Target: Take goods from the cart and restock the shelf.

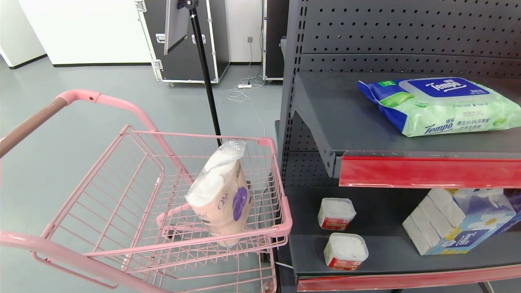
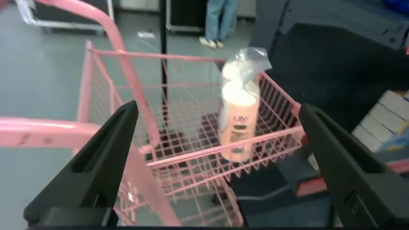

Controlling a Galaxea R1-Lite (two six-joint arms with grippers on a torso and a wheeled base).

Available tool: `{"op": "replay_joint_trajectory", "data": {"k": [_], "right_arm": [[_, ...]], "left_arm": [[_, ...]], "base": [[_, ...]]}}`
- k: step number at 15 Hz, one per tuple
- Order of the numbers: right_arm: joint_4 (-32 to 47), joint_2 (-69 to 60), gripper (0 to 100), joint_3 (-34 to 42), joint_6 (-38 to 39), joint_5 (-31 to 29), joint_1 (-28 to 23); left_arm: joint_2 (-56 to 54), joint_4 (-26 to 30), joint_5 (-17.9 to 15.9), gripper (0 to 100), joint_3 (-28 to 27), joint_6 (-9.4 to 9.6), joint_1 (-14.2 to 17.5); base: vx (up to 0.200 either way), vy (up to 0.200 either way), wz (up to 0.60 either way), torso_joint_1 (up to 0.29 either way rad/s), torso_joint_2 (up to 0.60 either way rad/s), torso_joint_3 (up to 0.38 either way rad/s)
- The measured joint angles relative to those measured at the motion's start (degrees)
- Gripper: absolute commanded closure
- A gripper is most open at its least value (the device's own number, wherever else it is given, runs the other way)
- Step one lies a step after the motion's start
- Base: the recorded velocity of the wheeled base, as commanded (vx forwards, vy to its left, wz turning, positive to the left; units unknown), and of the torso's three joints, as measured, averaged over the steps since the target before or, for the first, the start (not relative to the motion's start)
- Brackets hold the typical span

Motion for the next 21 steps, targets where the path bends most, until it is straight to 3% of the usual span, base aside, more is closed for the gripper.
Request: {"op": "replay_joint_trajectory", "data": {"k": [2, 4, 8, 10, 16, 21], "right_arm": [[0.0, 0.0, 0, 0.0, 0.0, 0.0, 0.0], [0.0, 0.0, 0, 0.0, -0.1, 0.0, 0.0], [0.0, 0.0, 0, 0.0, -0.1, 0.0, 0.0], [0.0, 0.0, 0, 0.0, -0.1, 0.0, 0.0], [0.0, 0.0, 0, 0.0, 0.0, 0.0, 0.0], [0.0, 0.0, 0, 0.0, 0.0, 0.0, 0.0]], "left_arm": [[10.4, -3.1, -3.1, 0, -1.6, -0.96, -0.9], [20.9, -9.6, -5.1, 0, -1.0, -1.34, -3.7], [39.2, -17.3, -6.3, 0, 0.4, 1.89, -9.5], [47.6, -20.7, -6.3, 0, -0.3, 3.17, -12.1], [68.2, -35.7, -4.0, 0, -2.4, 3.99, -17.5], [76.1, -37.0, -1.9, 0, -3.8, 4.12, -18.2]], "base": [[0.0, 0.0, 0.0, 0.0, 0.0, 0.0], [0.0, 0.0, 0.0, 0.0, 0.0, 0.0], [0.0, 0.0, 0.0, 0.0, 0.0, 0.0], [0.0, 0.0, 0.0, 0.0, 0.0, 0.0], [0.0, 0.0, 0.0, 0.0, 0.0, 0.0], [0.0, 0.0, 0.0, 0.0, 0.0, 0.0]]}}
